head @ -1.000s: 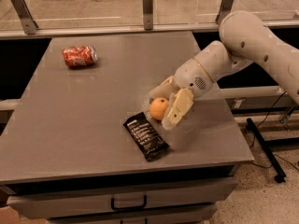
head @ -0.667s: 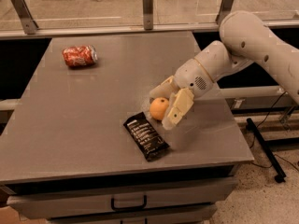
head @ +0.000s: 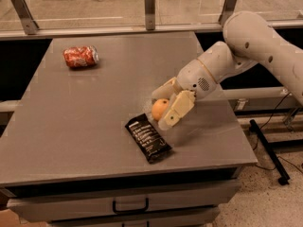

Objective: Move orange near rxbar chocolate

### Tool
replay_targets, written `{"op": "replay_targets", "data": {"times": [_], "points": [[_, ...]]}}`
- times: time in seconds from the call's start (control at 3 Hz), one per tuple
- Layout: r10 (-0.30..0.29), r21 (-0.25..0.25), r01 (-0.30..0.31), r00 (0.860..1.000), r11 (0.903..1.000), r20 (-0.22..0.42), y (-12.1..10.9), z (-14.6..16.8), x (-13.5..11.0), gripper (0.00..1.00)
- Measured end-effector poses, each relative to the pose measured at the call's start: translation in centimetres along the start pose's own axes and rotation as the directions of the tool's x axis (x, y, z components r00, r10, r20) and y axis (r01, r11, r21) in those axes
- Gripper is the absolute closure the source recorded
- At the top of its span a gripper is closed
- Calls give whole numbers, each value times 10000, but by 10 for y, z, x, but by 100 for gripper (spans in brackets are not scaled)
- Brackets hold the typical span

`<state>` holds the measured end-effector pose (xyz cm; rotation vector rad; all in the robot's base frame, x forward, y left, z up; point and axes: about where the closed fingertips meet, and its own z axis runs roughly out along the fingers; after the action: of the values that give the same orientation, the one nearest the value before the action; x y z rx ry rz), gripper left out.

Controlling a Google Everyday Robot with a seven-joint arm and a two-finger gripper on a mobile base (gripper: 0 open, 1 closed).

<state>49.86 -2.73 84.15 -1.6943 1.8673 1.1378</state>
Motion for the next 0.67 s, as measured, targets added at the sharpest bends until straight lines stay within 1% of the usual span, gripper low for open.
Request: {"op": "replay_targets", "data": {"times": [0.33, 0.67], "points": [[-786, 1566, 633, 9925, 9856, 934, -2, -63, -20, 18], [-2275, 4047, 1270, 9507, 9056, 2108, 4, -175, -53, 0]]}}
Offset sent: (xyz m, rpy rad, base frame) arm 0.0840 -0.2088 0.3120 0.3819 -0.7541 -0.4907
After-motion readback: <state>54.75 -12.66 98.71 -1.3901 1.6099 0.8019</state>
